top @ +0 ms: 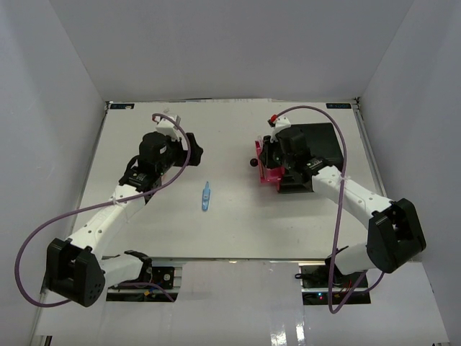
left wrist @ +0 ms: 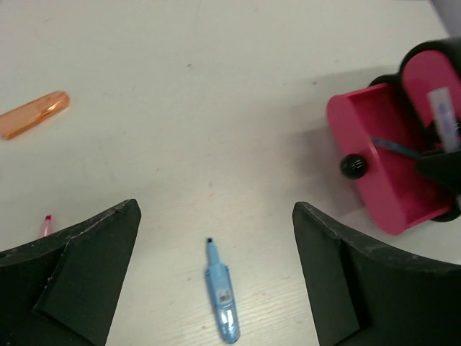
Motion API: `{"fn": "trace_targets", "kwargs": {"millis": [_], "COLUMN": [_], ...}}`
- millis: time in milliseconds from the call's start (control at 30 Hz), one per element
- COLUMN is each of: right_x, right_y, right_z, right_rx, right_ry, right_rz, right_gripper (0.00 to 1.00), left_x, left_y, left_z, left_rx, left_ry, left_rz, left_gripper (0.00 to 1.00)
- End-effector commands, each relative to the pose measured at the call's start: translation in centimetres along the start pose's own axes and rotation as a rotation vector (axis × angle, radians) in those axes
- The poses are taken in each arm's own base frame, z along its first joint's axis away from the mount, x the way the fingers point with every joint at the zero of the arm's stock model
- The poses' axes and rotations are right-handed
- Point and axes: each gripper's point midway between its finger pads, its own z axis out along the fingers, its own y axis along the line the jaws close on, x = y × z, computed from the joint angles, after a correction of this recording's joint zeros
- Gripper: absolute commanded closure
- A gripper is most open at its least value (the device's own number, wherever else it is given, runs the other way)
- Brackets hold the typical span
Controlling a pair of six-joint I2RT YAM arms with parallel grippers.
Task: Sort the stationery into containers
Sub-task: Place the pen in the drawer.
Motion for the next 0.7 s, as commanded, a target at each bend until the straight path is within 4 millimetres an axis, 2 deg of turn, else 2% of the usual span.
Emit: {"fn": "trace_targets", "kwargs": {"millis": [0, 33, 200, 333, 467, 567, 600, 667], "right_x": [-2.1, -2.2, -1.8, -2.1, -4.6, -7.6, -8.9, -10.8], "right_y": [-0.9, -1.0, -1.4, -1.2, 0.3, 2.1, 2.3, 2.2], "right_z": [0.2, 0.3, 0.5, 0.2, -1.6, -4.0, -5.0, -6.9], "right_rx": [0.077, 0.078, 0.102, 0.099, 0.019, -0.062, -0.071, -0.056], "right_ry": [-0.043, -0.043, -0.029, -0.037, -0.113, -0.194, -0.230, -0.298], "right_rz": [0.038, 0.040, 0.046, 0.045, 0.020, -0.021, -0.041, -0.060], "right_gripper": [0.74, 0.73, 0.58, 0.58, 0.56, 0.45, 0.38, 0.30], "left_x": [-0.4, 0.6, 1.9, 2.1, 2.4, 2.3, 2.2, 2.4], "left_y": [2.1, 2.2, 2.5, 2.1, 0.7, -0.4, -0.9, -1.8], "left_z": [-1.4, -1.5, -1.1, -0.9, -1.0, -1.3, -1.4, -1.6], "left_rx": [-0.089, -0.084, -0.078, -0.057, 0.029, 0.091, 0.124, 0.174], "left_ry": [-0.045, -0.031, -0.010, 0.001, 0.007, 0.005, 0.007, 0.014], "left_rz": [0.049, 0.052, 0.069, 0.070, 0.083, 0.095, 0.098, 0.111], "left_gripper": [0.02, 0.02, 0.02, 0.02, 0.02, 0.02, 0.02, 0.02]}}
